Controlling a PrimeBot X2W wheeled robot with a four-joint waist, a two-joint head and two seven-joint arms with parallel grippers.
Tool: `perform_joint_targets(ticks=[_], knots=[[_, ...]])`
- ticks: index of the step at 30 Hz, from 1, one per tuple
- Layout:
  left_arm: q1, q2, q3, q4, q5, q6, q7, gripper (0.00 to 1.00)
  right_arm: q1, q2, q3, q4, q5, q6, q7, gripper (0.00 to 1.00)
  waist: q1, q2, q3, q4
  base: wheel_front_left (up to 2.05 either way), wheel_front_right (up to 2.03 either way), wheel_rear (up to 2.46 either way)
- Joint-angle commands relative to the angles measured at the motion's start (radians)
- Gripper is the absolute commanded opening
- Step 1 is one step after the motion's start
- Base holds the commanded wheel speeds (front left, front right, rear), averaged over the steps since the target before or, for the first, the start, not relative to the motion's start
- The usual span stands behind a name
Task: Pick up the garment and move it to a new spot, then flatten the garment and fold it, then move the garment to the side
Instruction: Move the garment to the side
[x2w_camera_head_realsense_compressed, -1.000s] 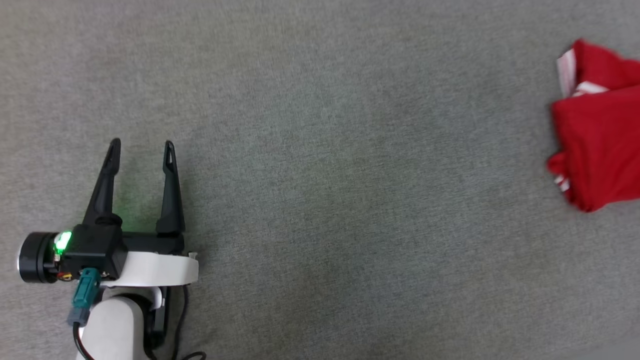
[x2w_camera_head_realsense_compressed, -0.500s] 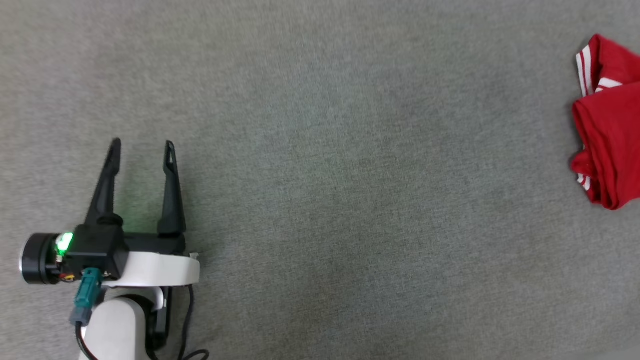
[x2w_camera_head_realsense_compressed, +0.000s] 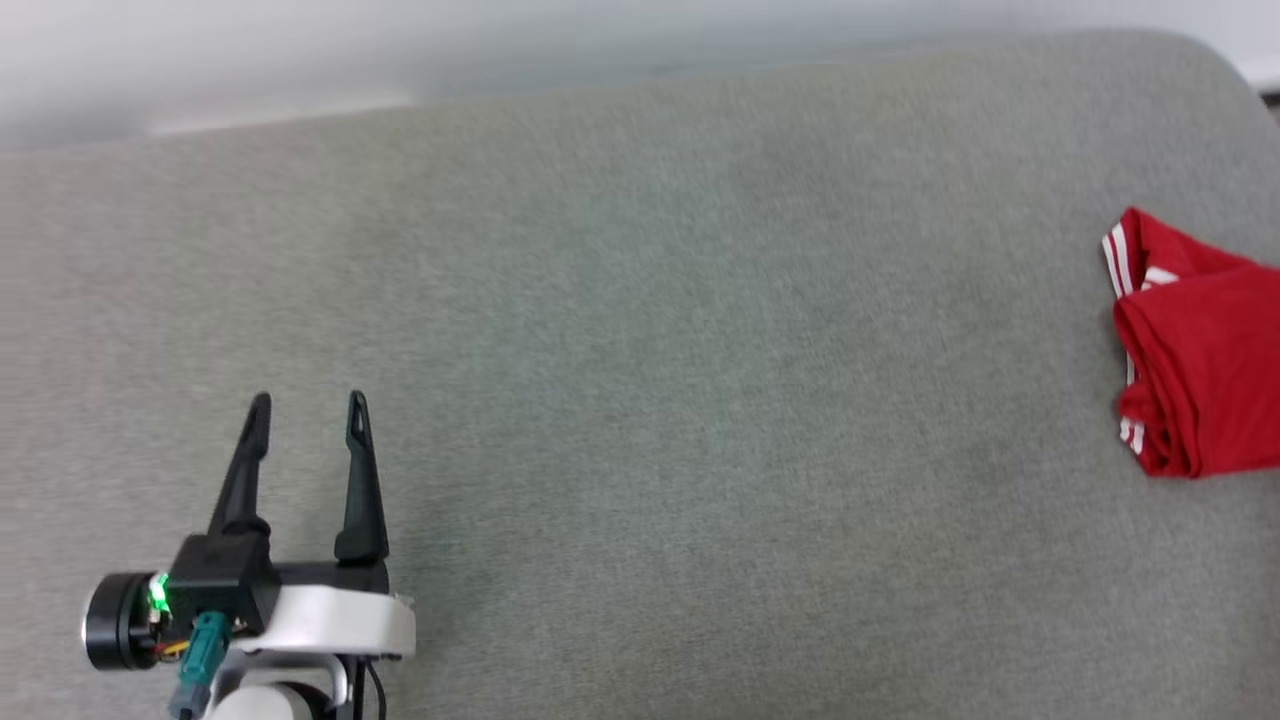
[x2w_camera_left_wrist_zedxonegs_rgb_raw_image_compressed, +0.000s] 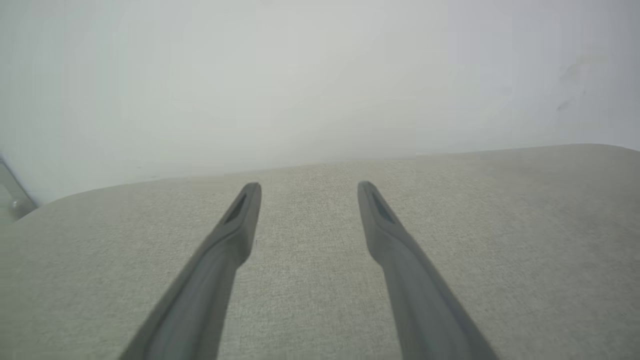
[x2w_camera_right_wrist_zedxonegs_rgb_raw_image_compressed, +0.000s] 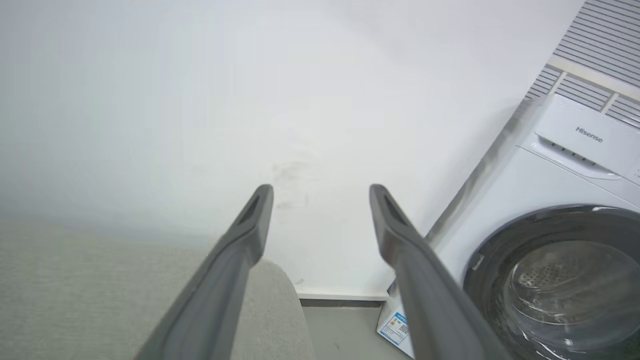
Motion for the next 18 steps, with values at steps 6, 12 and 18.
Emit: perform_joint_targets(ticks=[6, 12, 18], knots=[[0.037, -0.011, -0.009, 0.008, -0.006, 0.004, -0.002, 1.0, 0.124, 0.14, -0.021, -0.161, -0.025, -0.001, -0.077, 1.0, 0.0001, 0.0, -0.082, 0.074, 0.0, 0.0, 0.0], [0.052, -0.017, -0.014, 0.022, -0.01, 0.008, -0.002, 1.0, 0.282, 0.296, -0.021, -0.343, -0.038, -0.001, -0.088, 1.0, 0.0001, 0.0, -0.119, 0.116, 0.0, 0.0, 0.0], [0.063, -0.02, -0.022, 0.035, -0.011, 0.006, -0.002, 1.0, 0.413, 0.4, 0.002, -0.402, -0.025, -0.001, -0.088, 1.0, 0.0001, 0.0, -0.142, 0.142, 0.0, 0.0, 0.0]])
